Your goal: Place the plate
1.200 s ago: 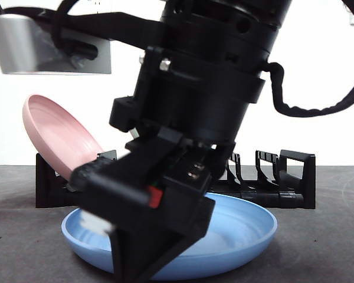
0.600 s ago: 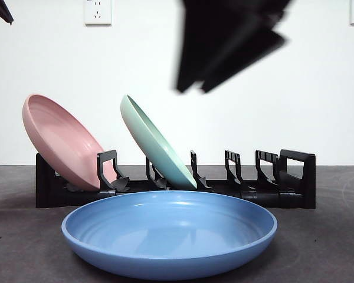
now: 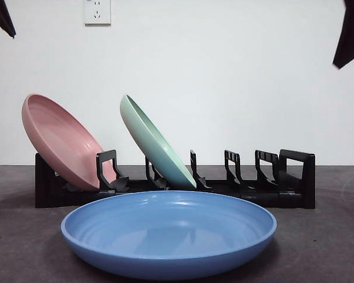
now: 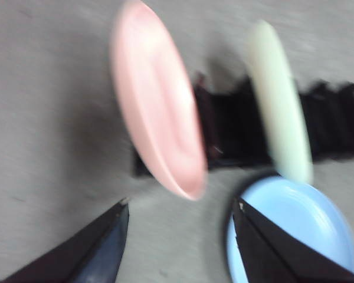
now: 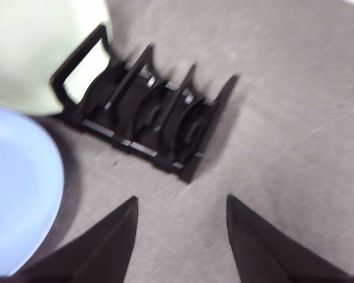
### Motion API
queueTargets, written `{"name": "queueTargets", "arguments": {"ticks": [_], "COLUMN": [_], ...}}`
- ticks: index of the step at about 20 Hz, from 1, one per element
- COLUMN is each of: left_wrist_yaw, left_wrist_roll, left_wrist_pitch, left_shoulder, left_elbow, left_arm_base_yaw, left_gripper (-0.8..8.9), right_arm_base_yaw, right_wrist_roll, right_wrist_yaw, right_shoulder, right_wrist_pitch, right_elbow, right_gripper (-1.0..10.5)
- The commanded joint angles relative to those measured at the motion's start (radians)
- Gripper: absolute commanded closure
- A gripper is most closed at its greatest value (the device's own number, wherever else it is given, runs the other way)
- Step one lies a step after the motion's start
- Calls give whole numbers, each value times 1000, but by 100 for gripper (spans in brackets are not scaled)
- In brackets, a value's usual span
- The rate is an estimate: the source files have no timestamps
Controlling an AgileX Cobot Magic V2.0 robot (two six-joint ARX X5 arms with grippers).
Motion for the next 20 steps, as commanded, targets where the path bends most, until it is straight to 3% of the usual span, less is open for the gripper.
{"name": "queueTargets", "arguments": {"ticks": [1, 7, 13, 18, 20], "left_wrist_yaw": [-62, -192, -298, -301, -301], "left_wrist_roll": [23, 23, 28, 28, 28], "left_wrist_pitch": [-50, -213, -146, -69, -66], "left_shoulder": [116, 419, 557, 595, 600], "left_elbow": [129, 397, 426, 426, 426], "left_arm_base_yaw": [-18, -77, -95, -95, -95], "left_gripper": [532, 533, 533, 544, 643], "right_arm_base_yaw": [-8, -11, -11, -11, -11], "right_wrist_roll": [6, 6, 6, 6, 6], "right_wrist_yaw": [0, 0, 0, 0, 7], "right_shoulder": [-14, -26, -26, -26, -26], "right_wrist_pitch": [8, -2, -14, -14, -15], "right_elbow": [5, 5, 5, 5, 5], "right_gripper": [710, 710, 710, 710, 710]}}
